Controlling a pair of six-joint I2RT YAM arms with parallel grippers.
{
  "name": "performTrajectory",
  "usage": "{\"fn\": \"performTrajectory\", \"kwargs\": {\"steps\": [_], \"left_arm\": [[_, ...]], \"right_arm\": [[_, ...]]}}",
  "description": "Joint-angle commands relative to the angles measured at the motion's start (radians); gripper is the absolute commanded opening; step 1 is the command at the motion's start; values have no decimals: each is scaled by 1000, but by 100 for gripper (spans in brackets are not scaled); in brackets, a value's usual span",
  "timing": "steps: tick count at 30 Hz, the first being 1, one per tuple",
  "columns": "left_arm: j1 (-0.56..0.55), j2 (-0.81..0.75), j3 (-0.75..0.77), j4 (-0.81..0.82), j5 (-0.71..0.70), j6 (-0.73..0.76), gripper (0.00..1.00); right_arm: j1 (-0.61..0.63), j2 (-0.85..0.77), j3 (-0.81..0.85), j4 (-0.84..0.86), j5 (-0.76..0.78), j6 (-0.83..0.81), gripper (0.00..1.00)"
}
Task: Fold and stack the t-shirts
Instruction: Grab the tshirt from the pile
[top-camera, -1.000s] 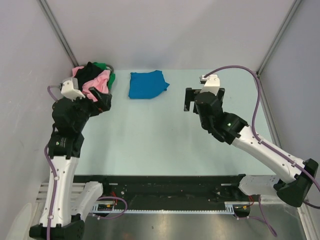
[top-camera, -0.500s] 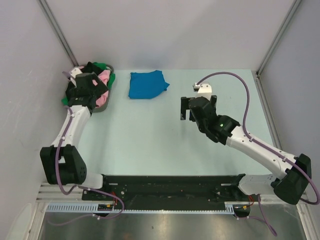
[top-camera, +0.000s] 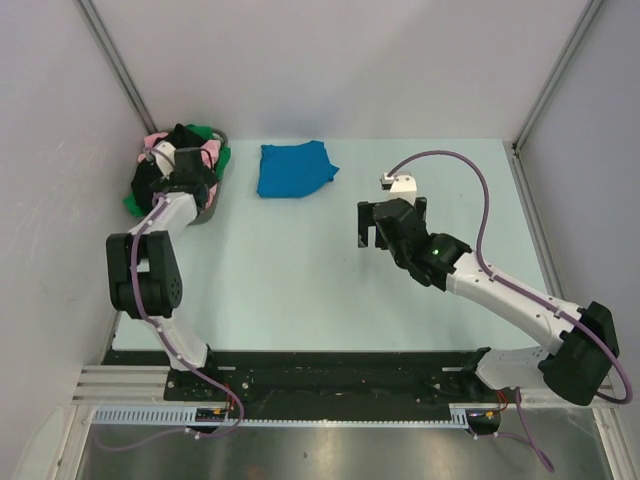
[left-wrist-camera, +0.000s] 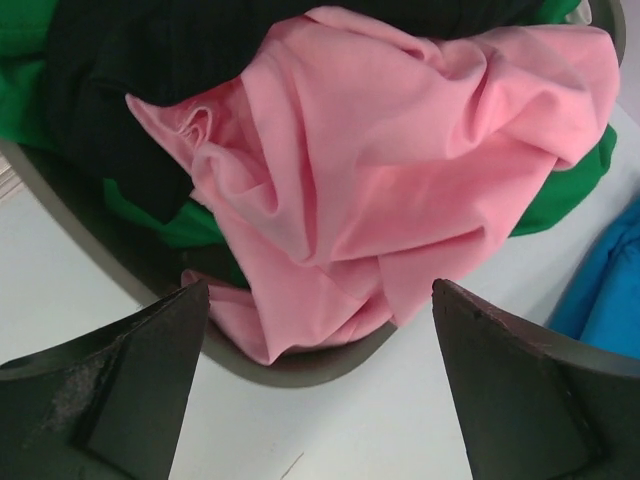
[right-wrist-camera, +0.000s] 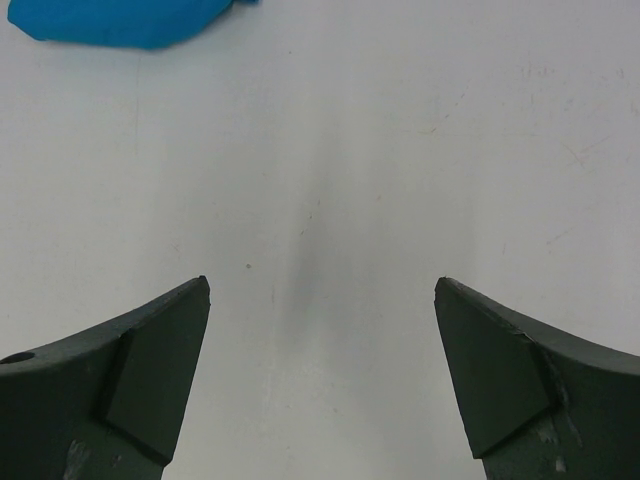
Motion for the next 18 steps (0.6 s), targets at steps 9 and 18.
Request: {"fn": "performTrajectory", "kwargs": {"steps": [9, 18], "left_arm": [[18, 189, 224, 60, -70, -34, 89], [56, 249, 226, 81, -24, -34, 50]], "right_arm": [[-18, 112, -29, 79, -62, -5, 100], [-23, 166, -29, 105, -109, -2, 100]]}}
